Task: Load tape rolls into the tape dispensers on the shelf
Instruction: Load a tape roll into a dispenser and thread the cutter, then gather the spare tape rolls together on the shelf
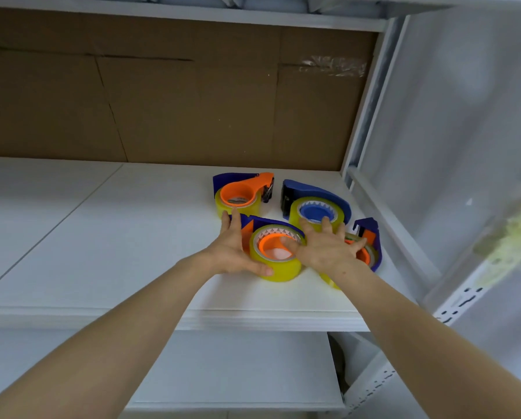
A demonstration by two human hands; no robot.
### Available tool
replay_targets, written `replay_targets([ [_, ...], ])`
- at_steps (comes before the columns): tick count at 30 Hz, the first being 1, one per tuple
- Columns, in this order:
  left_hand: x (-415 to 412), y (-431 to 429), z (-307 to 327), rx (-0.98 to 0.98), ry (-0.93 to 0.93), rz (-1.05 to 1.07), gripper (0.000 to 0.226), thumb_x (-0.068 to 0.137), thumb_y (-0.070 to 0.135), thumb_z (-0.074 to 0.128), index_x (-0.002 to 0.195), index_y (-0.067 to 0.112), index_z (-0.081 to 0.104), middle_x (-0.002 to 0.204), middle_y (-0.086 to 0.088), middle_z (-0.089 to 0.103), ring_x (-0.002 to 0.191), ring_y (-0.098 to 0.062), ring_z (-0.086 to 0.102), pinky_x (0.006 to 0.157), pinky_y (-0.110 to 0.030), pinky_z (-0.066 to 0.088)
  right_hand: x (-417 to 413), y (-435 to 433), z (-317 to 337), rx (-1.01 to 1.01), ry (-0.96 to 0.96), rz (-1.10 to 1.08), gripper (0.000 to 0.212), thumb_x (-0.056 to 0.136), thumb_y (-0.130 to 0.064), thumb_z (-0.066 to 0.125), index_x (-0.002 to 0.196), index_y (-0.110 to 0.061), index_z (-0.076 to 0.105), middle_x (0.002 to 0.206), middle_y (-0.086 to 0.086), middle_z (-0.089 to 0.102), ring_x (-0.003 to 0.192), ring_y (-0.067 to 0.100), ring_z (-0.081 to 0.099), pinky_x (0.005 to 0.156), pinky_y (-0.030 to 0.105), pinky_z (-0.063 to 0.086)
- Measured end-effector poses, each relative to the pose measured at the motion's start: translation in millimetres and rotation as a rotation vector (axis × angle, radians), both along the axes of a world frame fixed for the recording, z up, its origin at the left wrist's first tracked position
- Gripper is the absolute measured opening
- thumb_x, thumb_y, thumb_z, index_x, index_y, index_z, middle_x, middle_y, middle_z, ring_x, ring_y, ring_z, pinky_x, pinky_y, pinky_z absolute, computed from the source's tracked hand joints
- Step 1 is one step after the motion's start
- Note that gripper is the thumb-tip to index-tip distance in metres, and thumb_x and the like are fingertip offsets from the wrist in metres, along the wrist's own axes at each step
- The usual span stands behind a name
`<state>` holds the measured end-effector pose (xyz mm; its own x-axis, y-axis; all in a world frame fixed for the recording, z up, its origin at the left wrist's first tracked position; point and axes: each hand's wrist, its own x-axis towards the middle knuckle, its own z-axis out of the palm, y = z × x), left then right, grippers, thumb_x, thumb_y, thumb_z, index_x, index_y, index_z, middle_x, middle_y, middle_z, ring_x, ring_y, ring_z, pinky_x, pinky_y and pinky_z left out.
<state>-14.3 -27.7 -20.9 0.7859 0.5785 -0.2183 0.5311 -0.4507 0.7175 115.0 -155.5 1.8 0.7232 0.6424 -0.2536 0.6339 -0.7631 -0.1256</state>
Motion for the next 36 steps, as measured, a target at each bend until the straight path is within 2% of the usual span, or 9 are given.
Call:
replay_targets([
  [2,-2,5,6,-0.010,-0.032,-0.021,0.152,0.047,0.037,0.090,0.143,0.029,-0.027,0.154,0.001,-0.029,0.147,-0.022,-0.011,0.120,-0.041,0.013,1,1,4,0.053,-0.089,0.030,0.076,0.083,-0.076,0.024,0.147,-0.040,0.005,0.160,0.010,-0.005,0.145,0.037,-0.013,0.108,0.069,-0.006],
  [5,-12,8,21,-0.010,-0.043,0.046,0.135,0.061,0.028,0.086,0.147,0.032,-0.017,0.157,-0.006,-0.022,0.146,-0.021,-0.015,0.117,-0.036,0.008,-1,13,14,0.174,-0.195,0.111,0.073,0.086,-0.071,0.025,0.148,-0.032,0.016,0.159,0.014,0.004,0.146,0.036,-0.008,0.113,0.062,-0.005],
  [8,-35,13,30,0.112,-0.028,0.184,0.120,0.055,0.046,0.073,0.149,0.035,-0.002,0.160,-0.007,-0.006,0.147,-0.022,-0.008,0.118,-0.042,0.016,-12,37,18,0.247,-0.213,0.255,0.068,0.089,-0.063,0.034,0.144,-0.023,0.028,0.157,0.016,0.016,0.146,0.036,0.003,0.116,0.055,-0.002],
  [10,-57,16,33,0.226,0.079,0.256,0.109,0.065,0.044,0.070,0.150,0.032,0.004,0.160,-0.007,0.004,0.147,-0.024,0.004,0.115,-0.043,0.024,-24,57,16,0.301,-0.220,0.363,0.065,0.089,-0.057,0.041,0.141,-0.019,0.034,0.152,0.018,0.026,0.144,0.036,0.013,0.118,0.050,0.004],
  [13,-97,18,37,0.327,0.200,0.342,0.091,0.079,0.036,0.065,0.150,0.030,0.008,0.159,-0.006,0.011,0.145,-0.026,0.013,0.113,-0.044,0.028,-53,83,13,0.363,-0.154,0.472,0.060,0.090,-0.049,0.048,0.139,-0.016,0.039,0.148,0.018,0.032,0.140,0.035,0.021,0.118,0.043,0.014],
  [19,-205,40,49,0.392,0.266,0.486,0.081,0.083,0.031,0.061,0.149,0.023,0.015,0.148,-0.006,0.036,0.134,-0.028,0.035,0.105,-0.044,0.038,-146,125,14,0.460,0.127,0.609,0.055,0.091,-0.034,0.054,0.140,-0.014,0.038,0.150,0.013,0.029,0.138,0.028,0.031,0.108,0.036,0.033],
  [24,-315,72,56,0.398,0.261,0.599,0.081,0.084,0.031,0.060,0.150,0.023,0.014,0.147,-0.008,0.038,0.131,-0.029,0.040,0.103,-0.042,0.041,-251,172,21,0.462,0.241,0.667,0.053,0.092,-0.032,0.053,0.140,-0.015,0.037,0.149,0.009,0.030,0.127,0.024,0.045,0.101,0.031,0.038],
  [31,-485,118,50,0.379,0.271,0.778,0.075,0.087,0.029,0.058,0.149,0.021,0.017,0.141,-0.009,0.043,0.121,-0.027,0.050,0.095,-0.038,0.046,-418,247,18,0.474,0.370,0.776,0.052,0.090,-0.031,0.056,0.138,-0.017,0.040,0.145,0.007,0.039,0.124,0.024,0.049,0.101,0.032,0.040],
  [36,-555,159,48,0.370,0.277,0.818,0.075,0.087,0.030,0.059,0.149,0.017,0.020,0.143,-0.011,0.043,0.128,-0.026,0.044,0.099,-0.033,0.040,-479,300,16,0.450,0.394,0.781,0.048,0.090,-0.029,0.055,0.136,-0.019,0.042,0.143,0.006,0.042,0.120,0.023,0.053,0.098,0.032,0.042],
])
